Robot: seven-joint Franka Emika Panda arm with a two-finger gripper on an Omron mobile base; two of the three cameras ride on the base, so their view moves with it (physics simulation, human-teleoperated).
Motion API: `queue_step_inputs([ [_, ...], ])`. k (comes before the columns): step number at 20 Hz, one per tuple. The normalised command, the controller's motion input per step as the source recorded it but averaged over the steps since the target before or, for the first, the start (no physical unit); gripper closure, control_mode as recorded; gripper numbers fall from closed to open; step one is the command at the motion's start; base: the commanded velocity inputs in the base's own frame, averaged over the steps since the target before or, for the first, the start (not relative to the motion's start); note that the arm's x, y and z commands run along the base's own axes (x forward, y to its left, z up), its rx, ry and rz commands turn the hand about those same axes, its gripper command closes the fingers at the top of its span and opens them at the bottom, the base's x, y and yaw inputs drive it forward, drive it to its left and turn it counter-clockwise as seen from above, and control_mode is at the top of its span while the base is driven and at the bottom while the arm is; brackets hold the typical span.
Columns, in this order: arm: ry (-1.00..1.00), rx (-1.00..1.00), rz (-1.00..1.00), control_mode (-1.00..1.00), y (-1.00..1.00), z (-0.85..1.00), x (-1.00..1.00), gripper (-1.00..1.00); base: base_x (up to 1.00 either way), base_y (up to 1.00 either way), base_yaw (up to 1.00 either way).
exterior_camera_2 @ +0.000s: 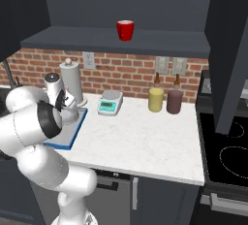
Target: Pick the kettle from the counter and place it on the tray. Then pick the mug from the cabinet and place it on the tray. Then close the cabinet doors.
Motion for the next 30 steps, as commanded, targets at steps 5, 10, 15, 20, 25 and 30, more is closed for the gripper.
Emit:
queue_step_inputs([
  [5, 0.0, 0.0, 0.08, -1.0, 0.2, -0.3, 0.27, 1.0, 0.0, 0.0, 0.0],
  [10, 0.0, 0.0, 0.07, -1.0, 0.18, -0.27, 0.28, 1.0, 0.0, 0.0, 0.0],
  [15, 0.0, -0.02, 0.05, -1.0, 0.09, -0.28, 0.29, 1.0, 0.0, 0.0, 0.0],
  [20, 0.0, -0.01, 0.03, -1.0, 0.08, -0.23, 0.26, 1.0, 0.0, 0.0, 0.0],
  [25, 0.0, -0.01, 0.04, -1.0, 0.0, -0.26, 0.12, 1.0, 0.0, 0.0, 0.0],
  [30, 0.0, -0.02, 0.02, -1.0, -0.05, -0.32, -0.01, -1.0, 0.0, 0.0, 0.0],
])
